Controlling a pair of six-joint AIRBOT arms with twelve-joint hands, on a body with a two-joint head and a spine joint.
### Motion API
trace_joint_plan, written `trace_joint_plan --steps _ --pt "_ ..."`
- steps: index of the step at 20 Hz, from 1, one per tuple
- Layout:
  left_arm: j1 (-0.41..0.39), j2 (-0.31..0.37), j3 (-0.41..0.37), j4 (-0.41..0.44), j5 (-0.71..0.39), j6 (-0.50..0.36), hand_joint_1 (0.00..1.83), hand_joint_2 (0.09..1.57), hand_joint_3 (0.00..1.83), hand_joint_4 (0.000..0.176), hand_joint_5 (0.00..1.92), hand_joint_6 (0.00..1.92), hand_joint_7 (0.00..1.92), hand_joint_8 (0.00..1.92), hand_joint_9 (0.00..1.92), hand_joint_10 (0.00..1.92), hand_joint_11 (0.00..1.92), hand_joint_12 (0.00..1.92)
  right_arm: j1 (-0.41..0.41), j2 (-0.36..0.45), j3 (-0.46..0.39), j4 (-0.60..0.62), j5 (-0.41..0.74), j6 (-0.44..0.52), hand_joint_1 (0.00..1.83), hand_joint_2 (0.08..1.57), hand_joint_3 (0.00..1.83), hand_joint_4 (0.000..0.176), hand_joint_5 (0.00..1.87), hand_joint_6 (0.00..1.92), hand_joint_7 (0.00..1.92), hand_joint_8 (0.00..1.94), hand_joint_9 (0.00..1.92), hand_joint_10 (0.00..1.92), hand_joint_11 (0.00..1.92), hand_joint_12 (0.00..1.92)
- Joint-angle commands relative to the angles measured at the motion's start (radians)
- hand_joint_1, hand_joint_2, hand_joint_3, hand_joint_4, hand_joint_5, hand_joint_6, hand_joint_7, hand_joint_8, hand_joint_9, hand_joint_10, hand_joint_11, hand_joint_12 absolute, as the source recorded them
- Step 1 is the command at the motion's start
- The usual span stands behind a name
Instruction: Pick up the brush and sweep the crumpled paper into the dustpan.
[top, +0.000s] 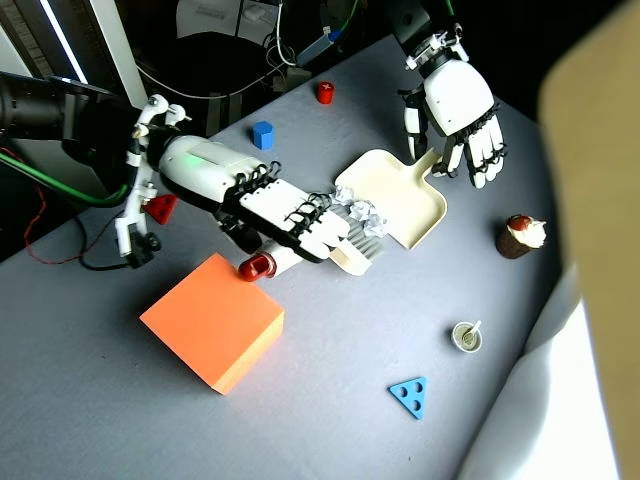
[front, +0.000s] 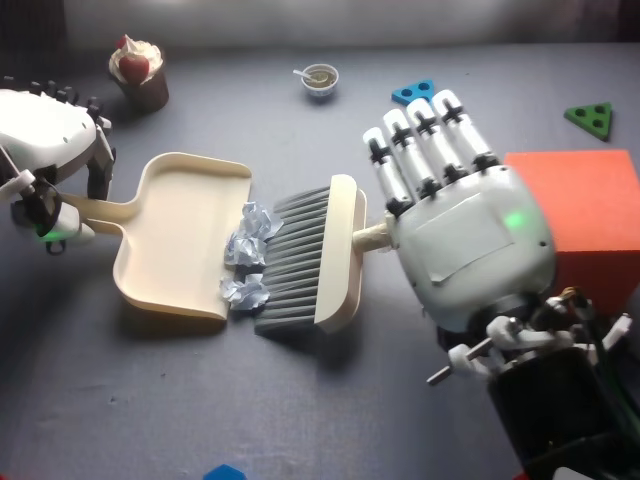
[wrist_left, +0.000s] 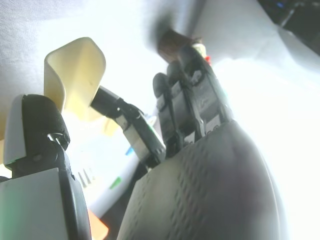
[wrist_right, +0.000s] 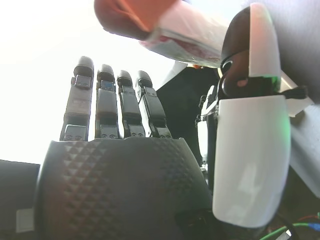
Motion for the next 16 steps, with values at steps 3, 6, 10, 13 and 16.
trace_joint_plan --steps 3,6,10,13,16 --pt "-0.011 0.017 -0.001 0.03 -0.083 0.004 1.08 1.08 0.0 0.068 1.06 0.84 0.36 0.0 0.28 0.0 0.24 0.25 0.013 -0.019 0.031 -0.083 -0.079 -0.003 1.04 0.92 0.0 0.0 0.1 0.0 0.05 0.0 0.09 0.0 0.14 0.01" --pt "-0.011 0.029 -0.007 0.03 -0.079 0.004 1.08 1.08 0.0 0.067 1.05 0.86 0.38 0.0 0.32 0.01 0.26 0.26 0.013 -0.046 0.072 -0.083 -0.063 0.006 1.03 0.91 0.0 0.0 0.11 0.01 0.06 0.0 0.09 0.0 0.15 0.01" --pt "-0.007 0.045 -0.028 0.033 -0.08 0.004 1.07 1.08 0.0 0.083 1.05 0.87 0.37 0.0 0.29 0.0 0.23 0.25 0.013 -0.074 0.12 -0.1 -0.042 0.023 1.03 0.91 0.0 0.0 0.13 0.01 0.07 0.01 0.09 0.01 0.16 0.02" --pt "-0.001 0.049 -0.039 0.032 -0.091 -0.001 1.07 1.09 0.0 0.079 1.03 0.9 0.39 0.0 0.3 0.0 0.2 0.24 0.009 -0.086 0.139 -0.126 -0.034 0.037 1.02 0.9 0.0 0.0 0.13 0.0 0.07 0.0 0.08 0.0 0.15 0.01" --pt "-0.001 0.048 -0.047 0.032 -0.105 -0.002 1.06 1.08 0.0 0.101 1.04 0.87 0.41 0.0 0.32 0.0 0.22 0.25 0.013 -0.1 0.165 -0.144 -0.03 0.051 1.03 0.9 0.0 0.0 0.11 0.0 0.06 0.0 0.09 0.0 0.15 0.01"
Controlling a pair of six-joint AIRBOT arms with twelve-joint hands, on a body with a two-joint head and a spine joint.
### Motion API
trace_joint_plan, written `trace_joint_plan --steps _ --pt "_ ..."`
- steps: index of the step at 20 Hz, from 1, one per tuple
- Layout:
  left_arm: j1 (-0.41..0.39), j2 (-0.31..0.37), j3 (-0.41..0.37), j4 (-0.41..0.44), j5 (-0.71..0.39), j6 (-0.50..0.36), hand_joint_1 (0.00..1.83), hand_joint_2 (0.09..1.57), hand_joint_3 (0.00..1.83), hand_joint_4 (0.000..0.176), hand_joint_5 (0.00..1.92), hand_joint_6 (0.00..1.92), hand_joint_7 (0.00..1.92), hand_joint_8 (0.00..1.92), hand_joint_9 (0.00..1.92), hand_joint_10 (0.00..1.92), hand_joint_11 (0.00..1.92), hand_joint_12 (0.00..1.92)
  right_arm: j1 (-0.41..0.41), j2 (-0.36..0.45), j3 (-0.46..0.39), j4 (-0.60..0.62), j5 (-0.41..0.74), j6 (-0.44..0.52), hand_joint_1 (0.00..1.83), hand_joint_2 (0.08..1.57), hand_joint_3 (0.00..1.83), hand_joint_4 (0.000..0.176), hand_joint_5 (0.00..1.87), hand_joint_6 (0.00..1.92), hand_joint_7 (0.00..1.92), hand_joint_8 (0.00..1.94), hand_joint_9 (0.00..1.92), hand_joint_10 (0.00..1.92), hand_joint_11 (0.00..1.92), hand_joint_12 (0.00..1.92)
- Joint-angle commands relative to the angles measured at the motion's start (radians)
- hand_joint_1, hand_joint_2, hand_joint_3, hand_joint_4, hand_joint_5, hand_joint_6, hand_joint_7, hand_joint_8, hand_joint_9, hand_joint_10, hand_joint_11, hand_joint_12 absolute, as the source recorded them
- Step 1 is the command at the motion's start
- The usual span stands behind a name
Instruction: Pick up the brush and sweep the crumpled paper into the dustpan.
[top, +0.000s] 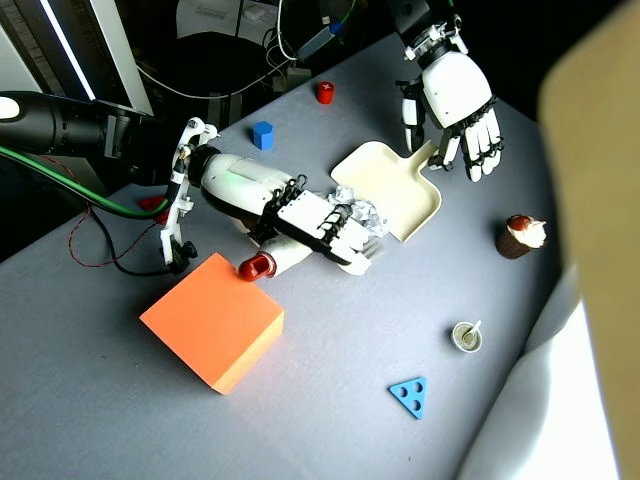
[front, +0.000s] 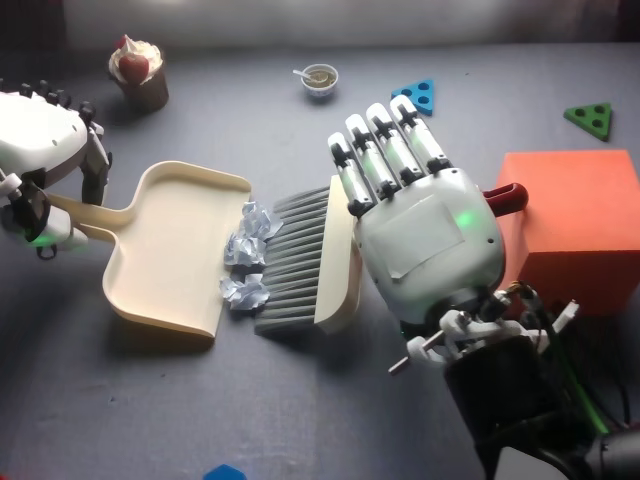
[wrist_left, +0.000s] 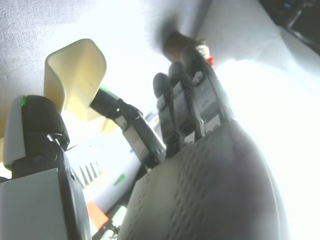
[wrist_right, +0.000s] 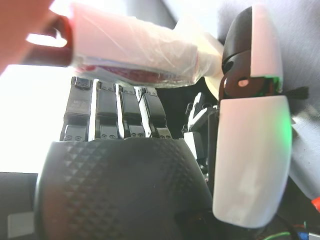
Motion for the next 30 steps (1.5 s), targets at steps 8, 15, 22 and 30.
trace_joint_plan --steps 8,15,22,30 --pt "-0.002 0.01 -0.009 0.028 -0.103 0.002 1.06 1.08 0.0 0.122 1.05 0.87 0.4 0.0 0.32 0.0 0.25 0.26 0.021 -0.01 0.068 -0.041 -0.084 0.007 1.03 0.89 0.0 0.0 0.13 0.01 0.07 0.01 0.1 0.01 0.18 0.02" --pt "0.001 0.006 -0.007 0.027 -0.107 0.002 1.03 1.09 0.0 0.164 1.03 0.9 0.43 0.0 0.38 0.0 0.25 0.29 0.025 -0.012 0.074 -0.024 -0.069 0.038 1.06 0.86 0.0 0.0 0.25 0.01 0.25 0.02 0.27 0.01 0.27 0.05" --pt "0.022 -0.001 -0.008 0.023 -0.121 -0.012 1.04 1.09 0.0 0.159 1.03 0.9 0.41 0.0 0.32 0.0 0.2 0.24 0.018 -0.005 0.056 -0.029 -0.042 0.05 1.08 0.94 0.0 0.0 1.1 0.05 0.91 0.57 0.72 0.87 0.39 1.26" --pt "0.037 -0.01 -0.008 0.023 -0.144 -0.023 1.05 1.08 0.0 0.128 1.04 0.88 0.4 0.0 0.31 0.0 0.21 0.26 0.003 0.021 0.042 -0.075 -0.035 0.053 1.0 0.88 0.0 0.0 0.98 1.8 1.17 1.94 1.3 1.92 1.35 1.92"
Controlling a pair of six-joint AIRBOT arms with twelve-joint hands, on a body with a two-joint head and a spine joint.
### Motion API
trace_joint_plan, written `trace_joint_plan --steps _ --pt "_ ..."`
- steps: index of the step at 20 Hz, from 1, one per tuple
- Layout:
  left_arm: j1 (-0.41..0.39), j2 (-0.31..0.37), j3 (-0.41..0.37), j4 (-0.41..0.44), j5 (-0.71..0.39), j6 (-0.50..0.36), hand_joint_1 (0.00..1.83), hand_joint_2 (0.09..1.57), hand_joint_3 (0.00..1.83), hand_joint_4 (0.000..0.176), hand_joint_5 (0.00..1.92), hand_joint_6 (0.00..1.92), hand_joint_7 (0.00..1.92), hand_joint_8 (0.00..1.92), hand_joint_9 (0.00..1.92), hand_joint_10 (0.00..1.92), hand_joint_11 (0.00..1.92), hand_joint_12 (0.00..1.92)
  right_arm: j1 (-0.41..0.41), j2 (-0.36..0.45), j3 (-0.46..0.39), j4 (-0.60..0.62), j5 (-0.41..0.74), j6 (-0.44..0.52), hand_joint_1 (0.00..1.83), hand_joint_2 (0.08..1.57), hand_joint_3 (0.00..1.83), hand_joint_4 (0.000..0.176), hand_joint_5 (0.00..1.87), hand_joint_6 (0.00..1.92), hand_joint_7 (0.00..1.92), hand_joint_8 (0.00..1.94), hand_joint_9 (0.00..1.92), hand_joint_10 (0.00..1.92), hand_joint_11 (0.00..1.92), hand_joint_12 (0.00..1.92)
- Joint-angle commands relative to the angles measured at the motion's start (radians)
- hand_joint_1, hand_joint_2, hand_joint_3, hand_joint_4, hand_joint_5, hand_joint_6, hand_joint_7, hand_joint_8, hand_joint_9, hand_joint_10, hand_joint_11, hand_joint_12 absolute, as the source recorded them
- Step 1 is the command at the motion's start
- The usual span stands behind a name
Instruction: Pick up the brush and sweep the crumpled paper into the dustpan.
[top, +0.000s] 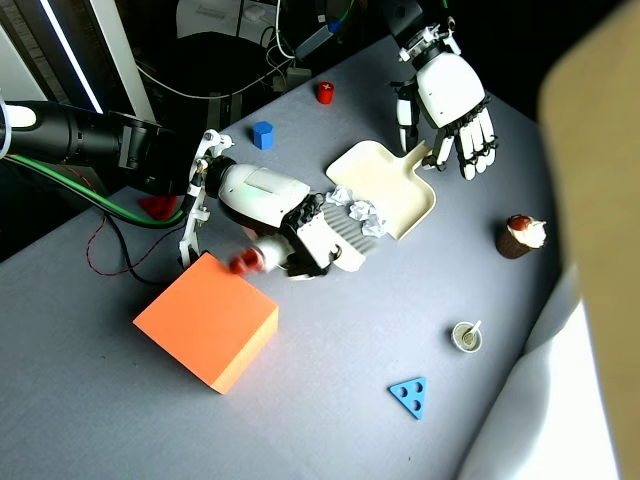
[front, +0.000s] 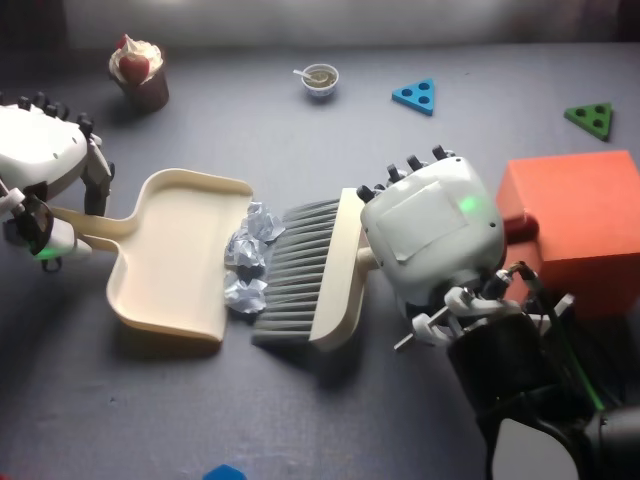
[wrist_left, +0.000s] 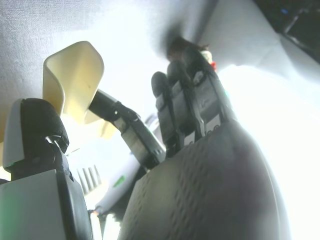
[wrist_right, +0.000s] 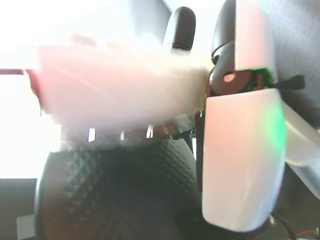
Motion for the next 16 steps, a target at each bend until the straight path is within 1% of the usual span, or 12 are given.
trace_joint_plan --steps 1,2,3,4,5,6,7,8,10,11,14,16 --pt "-0.005 -0.001 0.004 0.028 -0.101 0.001 1.05 1.08 0.0 0.132 1.04 0.88 0.41 0.01 0.32 0.0 0.22 0.27 -0.006 0.015 -0.007 -0.103 -0.087 -0.004 0.93 0.93 0.01 0.0 1.01 1.9 1.29 1.94 1.43 1.92 1.49 1.92" --pt "-0.005 -0.001 0.004 0.028 -0.101 0.001 1.05 1.08 0.0 0.13 1.04 0.88 0.41 0.0 0.3 0.0 0.2 0.27 -0.007 0.02 -0.01 -0.113 -0.087 -0.006 0.93 1.0 0.02 0.0 1.08 1.92 1.36 1.94 1.49 1.92 1.58 1.92" --pt "-0.005 -0.001 0.004 0.028 -0.103 0.0 1.03 1.09 0.0 0.167 1.02 0.91 0.39 0.0 0.29 0.0 0.19 0.27 -0.009 0.027 -0.015 -0.123 -0.087 -0.013 0.98 1.07 0.02 0.0 0.85 1.66 1.4 1.94 1.56 1.92 1.67 1.92" --pt "-0.006 -0.001 0.005 0.028 -0.105 0.0 1.04 1.09 0.0 0.164 1.02 0.91 0.41 0.0 0.31 0.01 0.21 0.29 -0.009 0.033 -0.021 -0.13 -0.087 -0.027 1.1 1.14 0.01 0.0 0.88 1.26 1.45 1.94 1.61 1.92 1.73 1.92" --pt "-0.007 -0.001 0.005 0.028 -0.105 0.0 1.04 1.09 0.0 0.146 1.02 0.91 0.4 0.0 0.32 0.01 0.22 0.3 -0.01 0.044 -0.032 -0.13 -0.087 -0.041 1.12 1.16 0.01 0.0 0.89 1.17 1.45 1.94 1.62 1.92 1.74 1.92" --pt "-0.007 -0.002 0.005 0.028 -0.105 0.0 1.03 1.09 0.0 0.17 1.02 0.91 0.39 0.0 0.31 0.0 0.22 0.3 -0.01 0.05 -0.038 -0.13 -0.087 -0.044 1.15 1.18 0.01 0.0 0.87 1.4 1.44 1.94 1.6 1.92 1.72 1.92" --pt "-0.008 -0.002 0.005 0.029 -0.106 0.0 1.04 1.09 0.0 0.175 1.04 0.89 0.4 0.0 0.32 0.0 0.22 0.3 -0.01 0.056 -0.044 -0.13 -0.087 -0.051 1.11 1.21 0.01 0.0 0.81 1.33 1.42 1.94 1.6 1.92 1.72 1.92" --pt "-0.008 -0.003 0.005 0.029 -0.107 0.0 1.04 1.09 0.0 0.153 1.04 0.89 0.4 0.0 0.31 0.0 0.19 0.29 -0.008 0.067 -0.055 -0.132 -0.087 -0.061 1.1 1.22 0.0 0.0 0.78 1.33 1.4 1.94 1.6 1.92 1.73 1.92" --pt "-0.009 -0.004 0.006 0.029 -0.107 0.0 1.03 1.09 0.0 0.171 1.03 0.89 0.41 0.0 0.33 0.01 0.2 0.31 0.004 0.093 -0.077 -0.132 -0.078 -0.092 1.11 1.22 0.0 0.0 0.78 1.31 1.39 1.94 1.59 1.92 1.72 1.92" --pt "-0.009 -0.005 0.006 0.029 -0.107 0.0 1.03 1.09 0.0 0.171 1.03 0.89 0.41 0.0 0.33 0.01 0.2 0.31 0.012 0.11 -0.092 -0.132 -0.06 -0.105 1.11 1.22 0.0 0.0 0.78 1.31 1.39 1.94 1.59 1.92 1.72 1.92" --pt "-0.011 -0.012 0.011 0.03 -0.108 0.0 1.07 1.08 0.0 0.098 1.06 0.86 0.43 0.0 0.36 0.0 0.25 0.34 0.052 0.177 -0.148 -0.106 0.017 -0.159 1.1 1.23 0.0 0.0 0.76 1.35 1.37 1.94 1.56 1.92 1.67 1.92" --pt "-0.013 -0.017 0.016 0.032 -0.105 0.0 1.07 1.09 0.0 0.087 1.04 0.89 0.41 0.0 0.33 0.0 0.22 0.32 0.091 0.218 -0.176 -0.062 0.08 -0.191 1.1 1.23 0.0 0.0 0.77 1.34 1.36 1.94 1.55 1.92 1.66 1.92"
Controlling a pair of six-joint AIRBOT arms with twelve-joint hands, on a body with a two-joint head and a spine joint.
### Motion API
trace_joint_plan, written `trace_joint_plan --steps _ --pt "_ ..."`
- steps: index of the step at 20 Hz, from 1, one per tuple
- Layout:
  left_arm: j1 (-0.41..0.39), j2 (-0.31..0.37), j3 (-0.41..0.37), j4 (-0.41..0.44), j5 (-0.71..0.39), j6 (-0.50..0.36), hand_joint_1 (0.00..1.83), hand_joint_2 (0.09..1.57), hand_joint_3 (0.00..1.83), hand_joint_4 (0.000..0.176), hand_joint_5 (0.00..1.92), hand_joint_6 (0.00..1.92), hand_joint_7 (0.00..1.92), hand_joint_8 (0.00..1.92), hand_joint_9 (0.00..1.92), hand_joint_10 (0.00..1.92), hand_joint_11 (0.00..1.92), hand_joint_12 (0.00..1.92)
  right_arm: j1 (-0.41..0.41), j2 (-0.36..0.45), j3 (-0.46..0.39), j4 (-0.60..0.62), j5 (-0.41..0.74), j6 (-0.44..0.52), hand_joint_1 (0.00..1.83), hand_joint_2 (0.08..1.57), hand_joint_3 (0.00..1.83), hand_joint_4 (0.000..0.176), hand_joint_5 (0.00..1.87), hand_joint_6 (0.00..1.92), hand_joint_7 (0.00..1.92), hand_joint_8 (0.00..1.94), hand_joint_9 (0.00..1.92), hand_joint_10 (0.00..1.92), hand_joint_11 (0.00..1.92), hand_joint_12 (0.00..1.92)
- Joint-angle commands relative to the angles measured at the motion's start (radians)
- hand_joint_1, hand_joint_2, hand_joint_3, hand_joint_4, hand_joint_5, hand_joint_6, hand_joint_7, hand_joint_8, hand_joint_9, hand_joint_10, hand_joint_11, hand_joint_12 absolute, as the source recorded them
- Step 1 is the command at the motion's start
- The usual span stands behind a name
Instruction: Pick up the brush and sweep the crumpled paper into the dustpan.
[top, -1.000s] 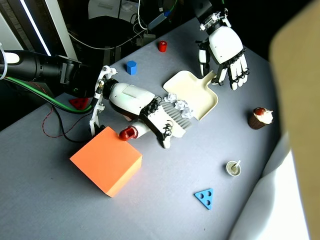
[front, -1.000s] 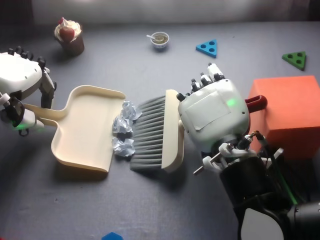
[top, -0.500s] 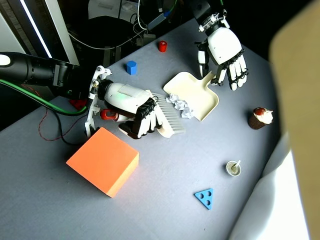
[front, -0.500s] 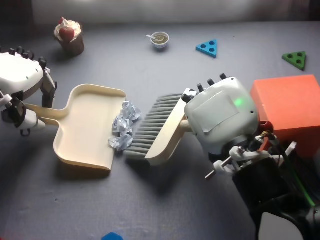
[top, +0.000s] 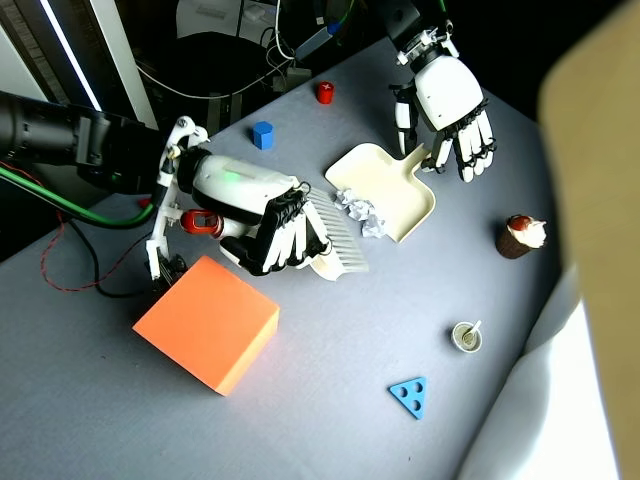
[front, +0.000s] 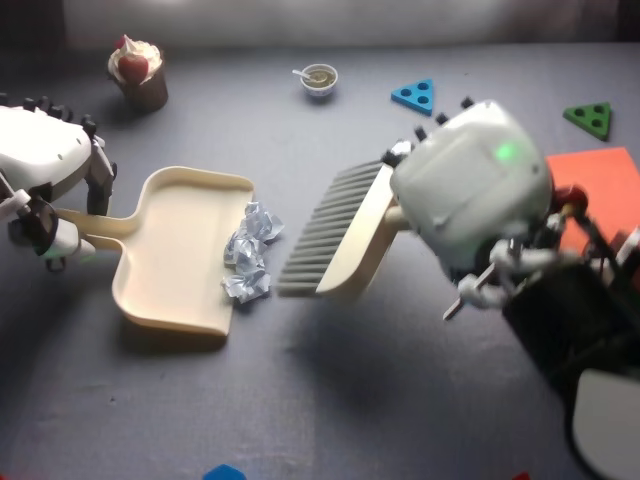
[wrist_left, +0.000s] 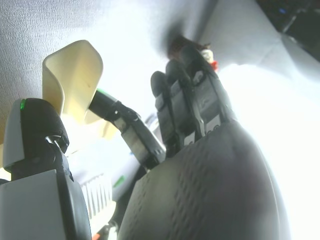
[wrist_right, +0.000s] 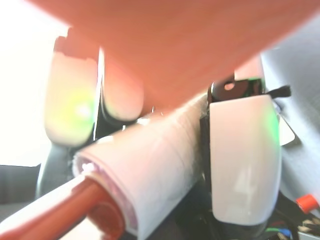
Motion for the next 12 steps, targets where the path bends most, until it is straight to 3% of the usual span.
trace_joint_plan --steps 1,2,3,5,6,8,9,10,11,12 --pt "-0.014 -0.001 0.007 0.032 -0.094 0.0 1.07 1.09 0.0 0.087 1.04 0.89 0.41 0.0 0.33 0.0 0.22 0.32 0.028 0.029 -0.012 -0.072 -0.018 -0.029 1.1 1.23 0.0 0.0 0.77 1.34 1.36 1.94 1.55 1.92 1.66 1.92" --pt "-0.015 -0.003 0.009 0.033 -0.093 0.0 1.06 1.09 0.0 0.088 1.03 0.89 0.41 0.0 0.34 0.01 0.24 0.33 0.051 0.047 -0.02 -0.072 0.026 -0.055 1.11 1.23 0.0 0.0 0.78 1.32 1.36 1.94 1.55 1.92 1.66 1.92" --pt "-0.016 -0.005 0.011 0.033 -0.091 0.0 1.05 1.09 0.0 0.135 1.03 0.89 0.42 0.0 0.36 0.01 0.25 0.33 0.078 0.065 -0.026 -0.072 0.084 -0.104 1.1 1.23 0.0 0.0 0.76 1.35 1.33 1.94 1.51 1.92 1.63 1.92" --pt "-0.019 -0.008 0.015 0.034 -0.091 0.0 1.05 1.09 0.0 0.129 1.02 0.91 0.42 0.0 0.34 0.0 0.22 0.31 0.12 0.086 -0.03 -0.071 0.154 -0.164 1.09 1.24 0.0 0.0 0.74 1.39 1.31 1.94 1.5 1.92 1.61 1.92" --pt "-0.021 -0.009 0.015 0.035 -0.09 0.0 1.05 1.09 0.0 0.128 1.02 0.91 0.41 0.0 0.32 0.0 0.21 0.3 0.139 0.093 -0.031 -0.058 0.191 -0.189 1.2 1.24 0.0 0.0 0.72 1.81 1.29 1.94 1.47 1.92 1.6 1.92" --pt "-0.023 -0.009 0.016 0.039 -0.085 0.0 1.05 1.09 0.0 0.119 1.03 0.89 0.42 0.0 0.33 0.0 0.22 0.31 0.186 0.107 -0.03 0.001 0.292 -0.261 1.16 1.23 0.0 0.0 0.8 1.75 1.32 1.94 1.49 1.92 1.6 1.92" --pt "-0.023 -0.009 0.016 0.04 -0.083 0.0 1.04 1.09 0.0 0.158 1.04 0.88 0.41 0.0 0.34 0.01 0.24 0.31 0.204 0.108 -0.025 0.013 0.338 -0.288 1.15 1.22 0.0 0.0 0.8 1.58 1.33 1.94 1.49 1.92 1.61 1.92" --pt "-0.023 -0.009 0.016 0.04 -0.082 0.0 1.05 1.08 0.0 0.167 1.06 0.84 0.43 0.0 0.35 0.0 0.25 0.32 0.216 0.107 -0.015 0.013 0.373 -0.314 1.12 1.22 0.0 0.0 0.8 1.35 1.34 1.94 1.51 1.92 1.63 1.92" --pt "-0.023 -0.009 0.016 0.04 -0.082 0.0 1.06 1.08 0.0 0.132 1.06 0.85 0.42 0.0 0.33 0.0 0.23 0.31 0.23 0.1 0.0 0.017 0.405 -0.352 1.12 1.21 0.0 0.0 0.81 1.27 1.36 1.94 1.53 1.92 1.64 1.92" --pt "-0.023 -0.01 0.015 0.041 -0.082 0.0 1.04 1.09 0.0 0.163 1.03 0.89 0.41 0.0 0.33 0.0 0.24 0.31 0.252 0.087 0.019 0.052 0.444 -0.409 1.11 1.21 0.0 0.0 0.81 1.27 1.35 1.94 1.53 1.92 1.63 1.92"
